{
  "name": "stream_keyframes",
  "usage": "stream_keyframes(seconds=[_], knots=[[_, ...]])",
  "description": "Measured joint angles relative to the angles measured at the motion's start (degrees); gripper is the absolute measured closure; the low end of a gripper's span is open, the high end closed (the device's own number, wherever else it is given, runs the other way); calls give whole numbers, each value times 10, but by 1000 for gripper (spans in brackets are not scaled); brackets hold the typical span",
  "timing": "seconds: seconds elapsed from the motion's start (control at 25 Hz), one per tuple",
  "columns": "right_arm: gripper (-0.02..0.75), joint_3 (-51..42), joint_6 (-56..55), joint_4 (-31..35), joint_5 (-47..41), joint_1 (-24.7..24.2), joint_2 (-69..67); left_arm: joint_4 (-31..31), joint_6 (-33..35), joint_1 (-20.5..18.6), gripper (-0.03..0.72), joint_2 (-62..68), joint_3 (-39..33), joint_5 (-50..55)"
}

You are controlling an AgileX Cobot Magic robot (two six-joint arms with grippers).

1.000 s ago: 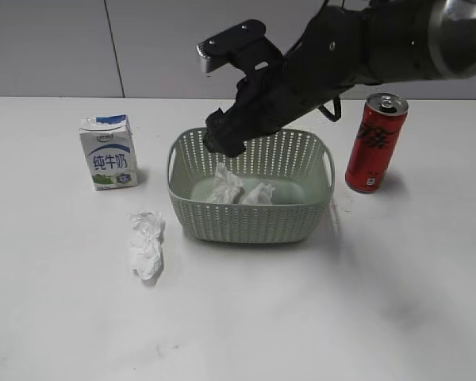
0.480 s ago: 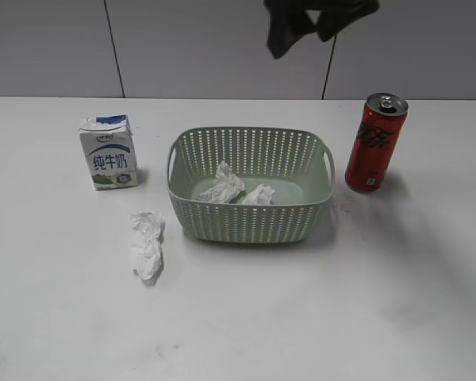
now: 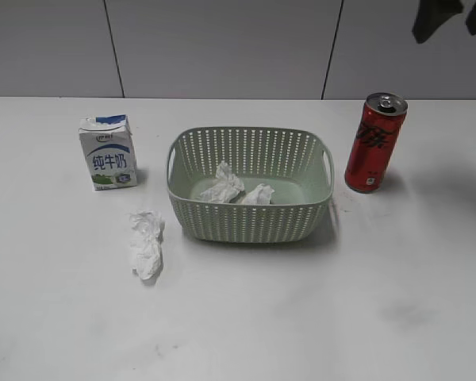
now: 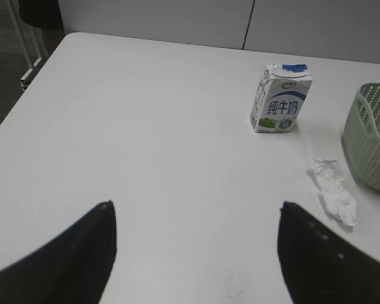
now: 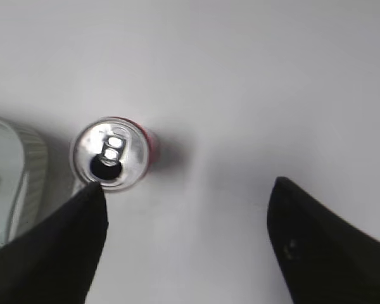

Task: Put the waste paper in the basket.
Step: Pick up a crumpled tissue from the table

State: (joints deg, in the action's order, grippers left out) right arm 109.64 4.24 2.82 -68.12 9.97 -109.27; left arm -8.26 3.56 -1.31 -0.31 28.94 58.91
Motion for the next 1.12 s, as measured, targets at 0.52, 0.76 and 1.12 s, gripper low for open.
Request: stream_keyframes(seconds=[0.52, 0.76, 1.12], knots=[[146, -381, -4, -10, 22, -56, 317, 0, 0, 0, 101, 0, 0, 0], [146, -599, -4, -10, 100, -56, 534, -9, 0, 0, 101, 31, 0, 0], [145, -794, -4, -11, 144, -56, 794, -52, 0, 5, 101, 191, 4, -26]])
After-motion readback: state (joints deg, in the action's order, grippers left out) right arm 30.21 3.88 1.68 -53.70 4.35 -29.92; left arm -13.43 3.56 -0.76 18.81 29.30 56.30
